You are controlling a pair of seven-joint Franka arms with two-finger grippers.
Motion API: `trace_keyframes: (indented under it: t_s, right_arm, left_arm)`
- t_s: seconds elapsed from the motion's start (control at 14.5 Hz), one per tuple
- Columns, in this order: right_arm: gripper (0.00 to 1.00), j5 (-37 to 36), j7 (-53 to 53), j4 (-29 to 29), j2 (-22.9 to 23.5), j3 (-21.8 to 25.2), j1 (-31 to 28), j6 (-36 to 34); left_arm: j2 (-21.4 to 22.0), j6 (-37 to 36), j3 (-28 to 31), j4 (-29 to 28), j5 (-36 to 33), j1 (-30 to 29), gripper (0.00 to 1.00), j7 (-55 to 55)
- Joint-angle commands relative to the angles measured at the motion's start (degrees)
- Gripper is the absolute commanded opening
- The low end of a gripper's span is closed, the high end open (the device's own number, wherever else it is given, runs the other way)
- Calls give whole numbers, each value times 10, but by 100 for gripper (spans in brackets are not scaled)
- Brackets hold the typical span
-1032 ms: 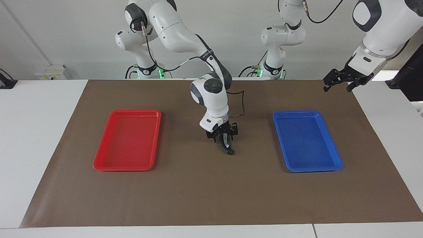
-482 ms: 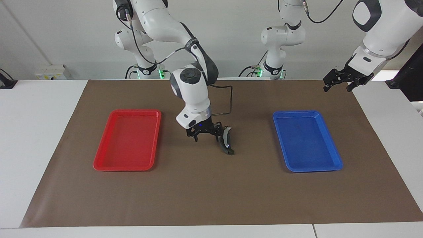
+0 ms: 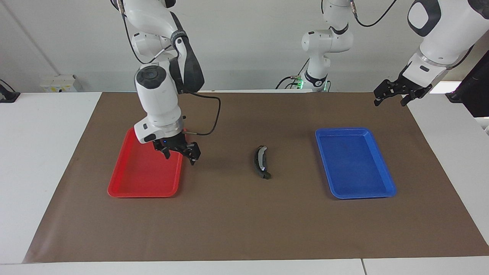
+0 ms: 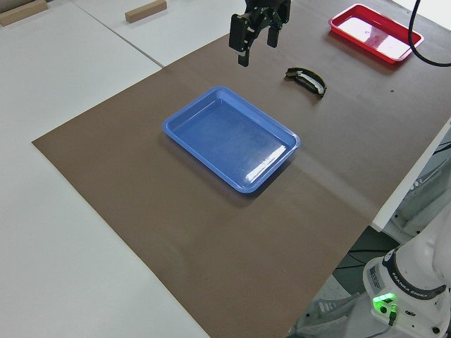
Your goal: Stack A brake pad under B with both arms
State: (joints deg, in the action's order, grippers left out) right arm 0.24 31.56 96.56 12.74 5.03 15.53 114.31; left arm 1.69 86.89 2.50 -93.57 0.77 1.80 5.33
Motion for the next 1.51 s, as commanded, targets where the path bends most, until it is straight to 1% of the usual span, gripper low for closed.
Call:
trace_keyframes:
  t_s: [0.0, 0.28, 0.41, 0.62, 0.76, 0.96, 1.1, 1.31, 1.45]
  right_arm:
    - [100, -10, -30, 15, -42, -10, -37, -40]
    - [100, -10, -123, 15, -104, -8, -88, -115]
    - [100, -10, -162, 14, -130, -16, -133, -154]
    - [100, -10, -227, 9, -169, -17, -167, -218]
    - [100, -5, -246, 0, -171, -22, -184, -242]
    - [100, -10, -247, 3, -172, -55, -189, -245]
    - [100, -10, -248, 5, -172, -56, -183, -241]
    - [100, -19, -258, -12, -167, -56, -182, -262]
    - [100, -20, -261, -20, -163, -56, -181, -263]
  left_arm:
    - [18, 7, -2, -21, -10, -2, 100, -7]
    - [18, 8, -2, -21, -10, -2, 100, -7]
    - [18, 8, -2, -22, -10, -2, 100, -7]
    - [18, 8, -2, -22, -10, -2, 100, -7]
    - [18, 7, -2, -21, -10, -3, 100, -7]
    - [18, 8, -2, -21, -10, -2, 100, -7]
    - [18, 8, -2, -22, -10, -2, 100, -7]
    - [18, 8, -2, -21, -10, -2, 100, -7]
    - [18, 8, -2, -21, -10, -2, 100, -7]
